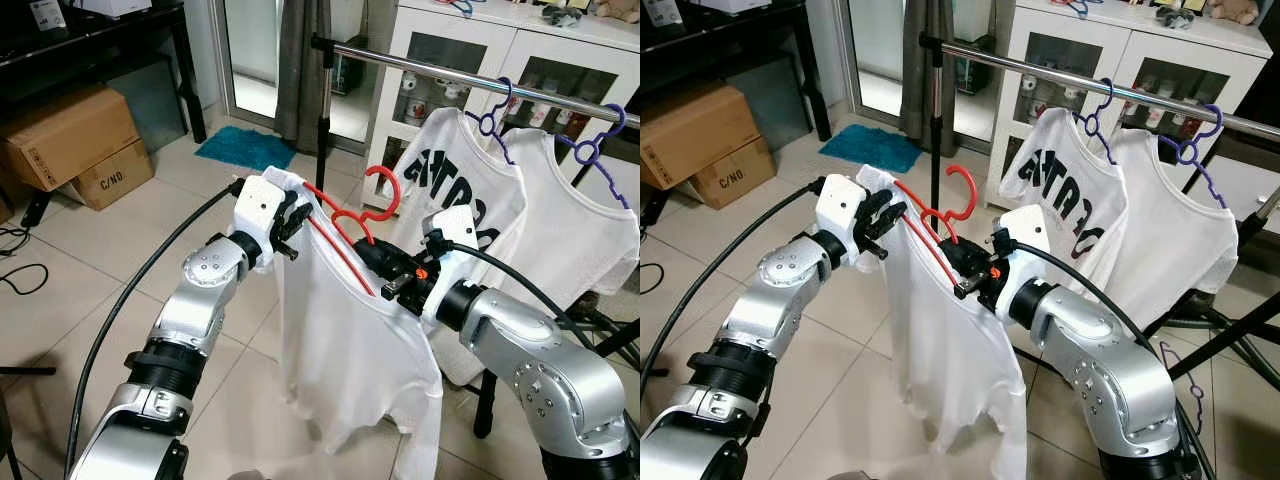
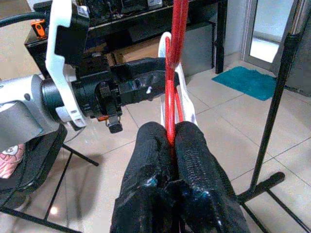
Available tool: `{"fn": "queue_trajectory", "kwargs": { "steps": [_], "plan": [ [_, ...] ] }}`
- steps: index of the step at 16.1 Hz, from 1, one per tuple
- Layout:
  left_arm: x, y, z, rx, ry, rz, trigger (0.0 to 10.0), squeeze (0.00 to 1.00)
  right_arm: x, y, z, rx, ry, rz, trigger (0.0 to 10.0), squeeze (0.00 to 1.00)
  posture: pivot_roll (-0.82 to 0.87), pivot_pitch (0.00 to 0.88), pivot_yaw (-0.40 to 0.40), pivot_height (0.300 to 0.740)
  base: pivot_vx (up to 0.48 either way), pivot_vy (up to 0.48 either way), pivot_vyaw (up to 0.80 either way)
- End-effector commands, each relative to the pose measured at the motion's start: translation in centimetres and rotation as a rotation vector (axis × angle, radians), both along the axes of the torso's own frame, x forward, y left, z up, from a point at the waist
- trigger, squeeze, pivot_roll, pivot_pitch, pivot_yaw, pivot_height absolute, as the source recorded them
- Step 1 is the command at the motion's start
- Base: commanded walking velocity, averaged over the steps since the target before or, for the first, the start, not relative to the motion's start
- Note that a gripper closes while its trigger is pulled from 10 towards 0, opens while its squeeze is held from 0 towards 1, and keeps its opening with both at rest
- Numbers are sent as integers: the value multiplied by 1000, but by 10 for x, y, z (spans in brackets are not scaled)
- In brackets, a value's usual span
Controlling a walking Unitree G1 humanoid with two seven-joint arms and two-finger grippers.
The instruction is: Hang hanger
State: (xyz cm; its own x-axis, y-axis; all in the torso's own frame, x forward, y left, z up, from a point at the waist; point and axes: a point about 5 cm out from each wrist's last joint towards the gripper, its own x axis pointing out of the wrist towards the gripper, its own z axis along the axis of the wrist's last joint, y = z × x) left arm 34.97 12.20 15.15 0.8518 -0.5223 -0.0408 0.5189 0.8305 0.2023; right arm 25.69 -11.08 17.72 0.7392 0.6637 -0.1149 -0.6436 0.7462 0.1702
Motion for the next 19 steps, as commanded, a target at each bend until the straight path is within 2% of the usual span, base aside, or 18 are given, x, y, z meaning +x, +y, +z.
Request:
{"fn": "queue_trajectory", "kwargs": {
  "steps": [1, 3, 4, 6, 7, 8, 9, 10, 11, 12, 17, 18, 19],
  "plan": [
    [-1, -5, 4, -31, 4, -55, 0, 0, 1, 1, 10, 17, -41, 9, 0, 0, 39, 0, -25, 740, 0, 0, 0],
    [-11, -15, 3, -52, 23, -168, 0, 0, 1, 1, 10, 18, -40, 9, 0, 0, 41, 0, -21, 740, 0, 0, 0],
    [-14, -17, 2, -49, 25, -175, 0, 0, 1, 1, 10, 18, -40, 9, 0, 0, 41, 0, -21, 740, 0, 0, 0],
    [-16, -15, 2, -62, 3, -95, 0, 0, 1, 1, 9, 21, -41, 5, 0, 0, 41, 0, -21, 740, 0, 0, 0],
    [-17, -14, 2, -75, -9, -55, 5804, 0, 1, 1, 9, 21, -40, 5, 0, 0, 41, 0, -21, 740, 0, 0, 0],
    [-18, -12, 2, -90, -19, -16, 10000, 0, 1, 1, 9, 23, -40, 5, 0, 0, 46, 0, -16, 740, 0, 0, 0],
    [-19, -10, 2, -90, -22, 7, 10000, 0, 1, 2, 9, 24, -40, 6, 0, 0, 47, 0, -17, 740, 0, 0, 0],
    [-19, -10, 2, -100, -24, 21, 10000, 596, 1, 2, 9, 24, -40, 6, 0, 0, 49, 0, -18, 740, 0, 0, 0],
    [-19, -9, 3, -112, -22, 29, 10000, 596, 1, 2, 9, 24, -40, 7, 0, 0, 49, 0, -18, 740, 0, 0, 0],
    [-19, -7, 4, -133, -25, 55, 10000, 1000, 2, 2, 9, 25, -39, 7, 0, 0, 48, 0, -17, 740, 0, 0, 0],
    [-17, -9, 3, -115, -18, 70, 10000, 1000, 2, 2, 9, 25, -41, 6, 0, 0, 46, 0, -16, 740, 0, 0, 0],
    [-18, -11, 4, -127, -14, 46, 10000, 1000, 2, 2, 9, 25, -41, 5, 0, 0, 47, 0, -15, 740, 0, 0, 0],
    [-24, -18, 2, -128, 14, -42, 10000, 1000, 2, 2, 9, 25, -41, 5, 0, 0, 47, 0, -14, 740, 0, 0, 0]
  ]
}}
